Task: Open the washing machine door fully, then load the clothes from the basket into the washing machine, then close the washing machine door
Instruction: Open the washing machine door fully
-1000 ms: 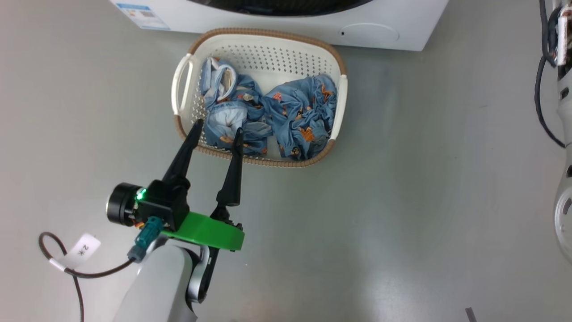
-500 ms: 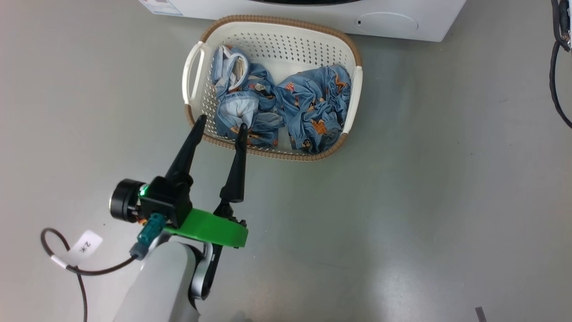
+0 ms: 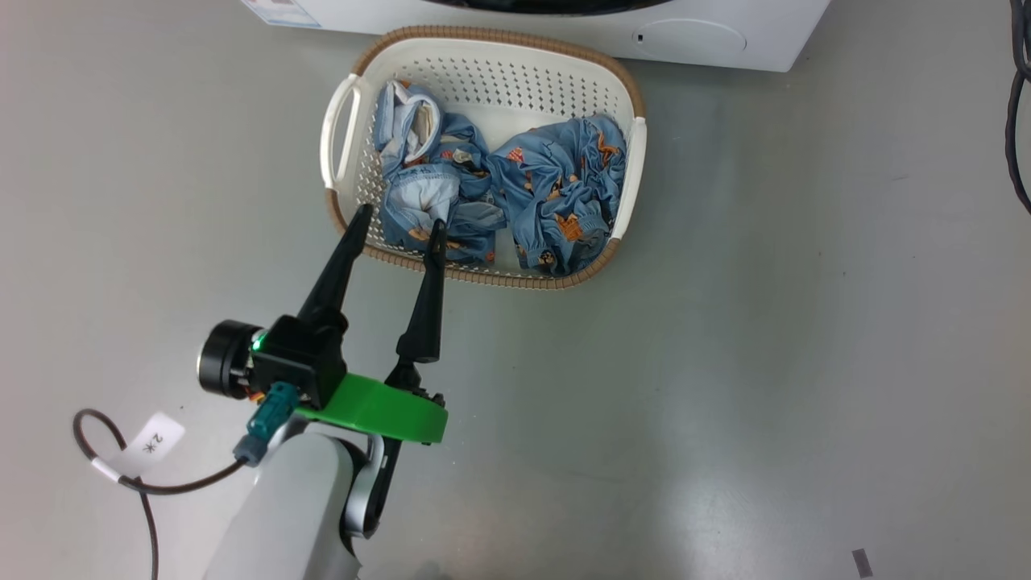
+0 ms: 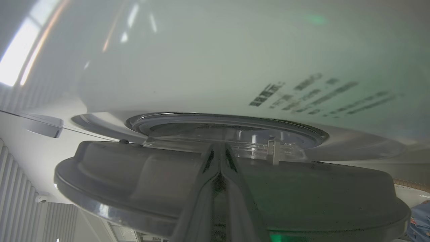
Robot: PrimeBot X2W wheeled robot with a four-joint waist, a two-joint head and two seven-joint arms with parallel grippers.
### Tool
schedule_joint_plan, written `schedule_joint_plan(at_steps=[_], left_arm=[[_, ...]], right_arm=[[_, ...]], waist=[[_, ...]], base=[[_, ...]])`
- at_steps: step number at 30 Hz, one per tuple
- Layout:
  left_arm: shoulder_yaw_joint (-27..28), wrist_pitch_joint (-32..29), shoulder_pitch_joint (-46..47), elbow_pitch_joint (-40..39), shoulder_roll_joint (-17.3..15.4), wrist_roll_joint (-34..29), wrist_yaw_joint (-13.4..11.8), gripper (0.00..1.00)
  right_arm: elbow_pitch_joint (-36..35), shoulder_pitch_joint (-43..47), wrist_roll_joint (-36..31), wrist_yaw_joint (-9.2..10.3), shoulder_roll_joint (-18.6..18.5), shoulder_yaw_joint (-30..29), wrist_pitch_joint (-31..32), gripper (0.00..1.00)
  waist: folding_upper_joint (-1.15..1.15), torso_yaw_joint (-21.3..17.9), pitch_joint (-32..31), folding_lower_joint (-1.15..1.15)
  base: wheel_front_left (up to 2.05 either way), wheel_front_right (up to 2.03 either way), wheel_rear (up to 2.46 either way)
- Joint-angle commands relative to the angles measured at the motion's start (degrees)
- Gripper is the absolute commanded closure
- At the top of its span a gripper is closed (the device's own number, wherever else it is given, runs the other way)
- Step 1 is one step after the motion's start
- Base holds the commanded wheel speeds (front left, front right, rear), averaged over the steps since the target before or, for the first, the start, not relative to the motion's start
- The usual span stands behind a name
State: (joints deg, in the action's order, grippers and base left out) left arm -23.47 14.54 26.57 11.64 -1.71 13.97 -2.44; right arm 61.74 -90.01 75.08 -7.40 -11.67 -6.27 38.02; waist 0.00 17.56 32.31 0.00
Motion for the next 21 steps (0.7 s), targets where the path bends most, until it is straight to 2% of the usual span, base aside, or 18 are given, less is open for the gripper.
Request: schedule_joint_plan(at_steps=[1, 21], left_arm=[[1.7, 0.5, 0.8, -1.2, -1.2, 0.5, -0.7, 0.0], [2.1, 0.5, -0.8, 0.2, -1.2, -1.4, -1.1, 0.0]], right_arm=[[-2.3, 1.0, 0.0, -0.09, 2.6, 0.6, 1.5, 1.0], [-18.9, 19.3, 4.1, -0.09, 6.0, 1.0, 13.3, 1.0]], waist=[[0.0, -0.1, -0.1, 0.0], [0.0, -1.1, -4.1, 0.0]], base=[[0.0, 0.0, 0.0], [0.0, 0.0, 0.0]])
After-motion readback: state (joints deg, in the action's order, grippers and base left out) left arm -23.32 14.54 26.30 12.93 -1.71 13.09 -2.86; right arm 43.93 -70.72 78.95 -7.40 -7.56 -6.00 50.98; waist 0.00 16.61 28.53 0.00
